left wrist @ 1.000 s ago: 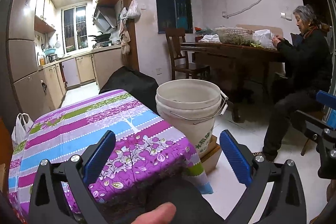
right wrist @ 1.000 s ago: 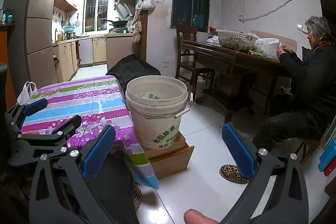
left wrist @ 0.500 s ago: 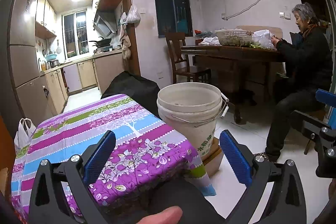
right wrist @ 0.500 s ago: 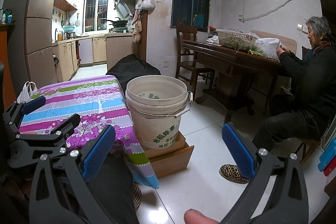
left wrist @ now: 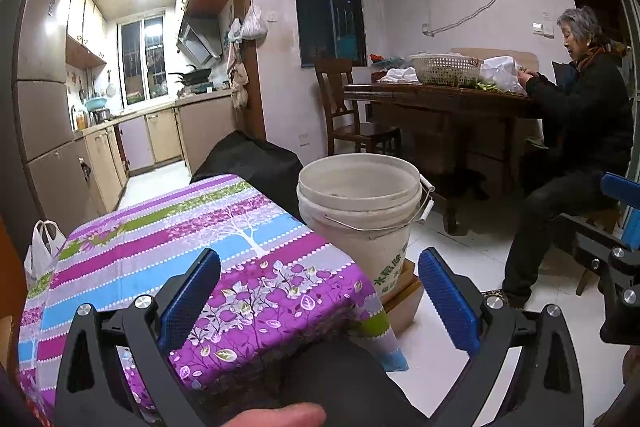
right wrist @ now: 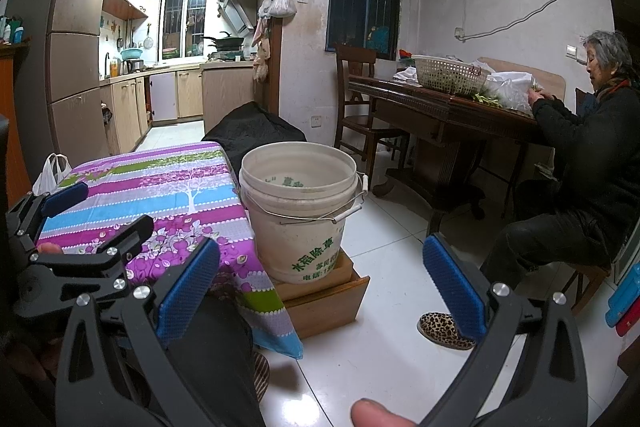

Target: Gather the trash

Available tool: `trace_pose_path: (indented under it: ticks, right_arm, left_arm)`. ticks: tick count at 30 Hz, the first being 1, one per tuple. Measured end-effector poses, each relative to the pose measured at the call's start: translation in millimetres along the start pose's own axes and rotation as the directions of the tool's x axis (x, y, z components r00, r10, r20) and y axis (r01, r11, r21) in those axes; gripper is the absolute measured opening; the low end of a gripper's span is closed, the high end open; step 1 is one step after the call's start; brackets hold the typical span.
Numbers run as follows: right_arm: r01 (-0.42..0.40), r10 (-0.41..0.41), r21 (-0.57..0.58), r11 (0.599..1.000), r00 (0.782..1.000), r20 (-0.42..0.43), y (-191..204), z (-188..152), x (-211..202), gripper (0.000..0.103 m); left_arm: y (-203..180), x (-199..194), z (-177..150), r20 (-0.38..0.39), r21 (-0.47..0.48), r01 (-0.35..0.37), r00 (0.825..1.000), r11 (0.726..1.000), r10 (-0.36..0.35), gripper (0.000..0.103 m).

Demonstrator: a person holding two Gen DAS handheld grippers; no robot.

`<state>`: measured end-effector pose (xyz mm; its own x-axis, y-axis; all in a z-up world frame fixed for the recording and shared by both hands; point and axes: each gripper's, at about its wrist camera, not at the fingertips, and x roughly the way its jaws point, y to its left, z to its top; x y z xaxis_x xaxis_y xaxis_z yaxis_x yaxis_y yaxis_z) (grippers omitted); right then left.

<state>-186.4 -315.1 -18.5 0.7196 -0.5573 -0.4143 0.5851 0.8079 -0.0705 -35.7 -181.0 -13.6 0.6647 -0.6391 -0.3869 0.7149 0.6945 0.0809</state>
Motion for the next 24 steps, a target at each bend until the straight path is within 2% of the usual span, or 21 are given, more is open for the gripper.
trace_pose_path:
  ticks: [4,6,10,17,19,21,24]
  right_arm:
    - [0.0,0.0,0.003,1.0,1.0,0.001,0,-2,1,0.098]
    - [0.001,-0.001,0.001,1.0,1.0,0.004,1,-2,0,0.098]
    - [0.003,-0.003,-0.001,1.0,1.0,0.003,2,-4,0,0.098]
    - [0.003,-0.003,-0.001,1.0,1.0,0.005,3,-4,0,0.098]
    - [0.004,-0.004,0.001,1.0,1.0,0.008,3,-3,-1,0.098]
    - [0.005,-0.005,0.004,1.0,1.0,0.01,3,-2,-1,0.098]
    - [0.01,-0.01,0.003,1.0,1.0,0.009,3,-1,-1,0.098]
  left_arm:
    - [1,0,0,0.004,-0.003,0.001,1.0,1.0,-0.001,0.098]
    - [1,-2,-2,0.029,-0.013,0.009,1.0,1.0,-0.008,0.098]
    - [-3,-5,-3,0.049,0.012,0.026,0.998,1.0,-0.027,0.096]
    - [1,-1,-3,0.02,-0.01,0.045,0.999,0.999,-0.045,0.095]
    - [2,2,-2,-0.001,-0.014,0.03,1.0,0.999,-0.03,0.095]
    - [3,11,-3,-0.06,-0.019,0.015,0.998,1.0,-0.016,0.095]
    - [0,11,-4,-0.043,0.014,-0.013,0.999,1.0,0.013,0.098]
